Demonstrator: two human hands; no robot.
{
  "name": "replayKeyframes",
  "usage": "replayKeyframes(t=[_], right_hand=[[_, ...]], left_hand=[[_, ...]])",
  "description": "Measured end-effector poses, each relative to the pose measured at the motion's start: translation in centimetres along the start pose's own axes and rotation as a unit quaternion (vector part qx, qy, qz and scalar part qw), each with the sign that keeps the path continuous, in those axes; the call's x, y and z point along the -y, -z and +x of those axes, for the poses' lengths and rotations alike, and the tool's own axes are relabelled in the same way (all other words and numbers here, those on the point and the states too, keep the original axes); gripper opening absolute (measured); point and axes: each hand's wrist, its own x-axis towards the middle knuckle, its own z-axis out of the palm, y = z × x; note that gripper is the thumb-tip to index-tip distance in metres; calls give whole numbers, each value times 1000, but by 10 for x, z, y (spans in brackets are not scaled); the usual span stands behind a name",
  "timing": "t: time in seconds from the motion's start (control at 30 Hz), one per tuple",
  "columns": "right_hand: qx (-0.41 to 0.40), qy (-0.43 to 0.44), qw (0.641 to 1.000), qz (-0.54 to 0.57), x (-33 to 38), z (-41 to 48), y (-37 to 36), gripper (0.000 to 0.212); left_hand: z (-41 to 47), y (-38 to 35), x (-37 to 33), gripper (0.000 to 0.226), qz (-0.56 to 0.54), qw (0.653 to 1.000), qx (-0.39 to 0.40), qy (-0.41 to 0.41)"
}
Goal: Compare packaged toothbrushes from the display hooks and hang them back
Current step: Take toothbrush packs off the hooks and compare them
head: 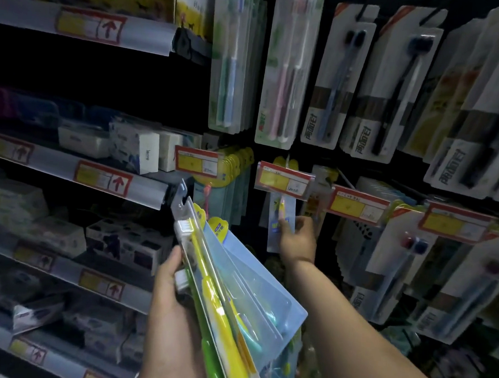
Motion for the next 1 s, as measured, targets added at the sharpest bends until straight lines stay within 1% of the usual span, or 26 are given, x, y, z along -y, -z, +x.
replayKeyframes(t=[0.1,0.17,0.23,0.27,0.3,0.37,0.4,0.43,0.47,0.53,0.6,0.67,0.73,0.8,1.0], right_hand=[[0,-2,1000,15,3,20,-7,24],[10,-15,1000,-6,3,30,-9,26],[14,-27,997,-64,1,35,-7,40],[12,-30,995,-98,0,35,-5,48],[13,-31,992,-123,1,31,-1,53],[35,-21,988,-147,8,17,8,56],[52,-23,989,-139,15,5,16,54],[73,-42,991,-102,23,-10,24,50],[105,-73,991,-34,32,-28,34,44],[193,-122,971,76,51,-69,60,38],[256,-115,955,96,63,-105,88,41],[308,-78,946,68,69,-133,108,38],[323,-58,944,39,70,-150,118,26],[317,-60,945,55,64,-158,120,16],[304,-34,951,57,50,-170,113,15]], left_hand=[[15,-4,2,62,-16,1000,13,4],[26,-3,1,57,-35,999,18,-3],[29,-4,0,39,-50,998,26,0],[28,-4,0,37,-50,998,24,5],[27,-2,1,37,-44,999,19,8],[22,-1,2,48,-35,999,15,13],[19,-2,2,54,-37,999,15,14],[16,-2,1,56,-39,999,17,19],[12,-3,0,57,-36,999,20,20],[5,-3,-2,61,-21,999,24,20],[3,0,-3,61,-10,999,42,21],[2,4,-4,55,-1,999,49,15],[2,10,-2,56,17,999,43,19],[1,15,-1,56,29,999,37,15],[-9,20,0,57,57,998,14,26]])
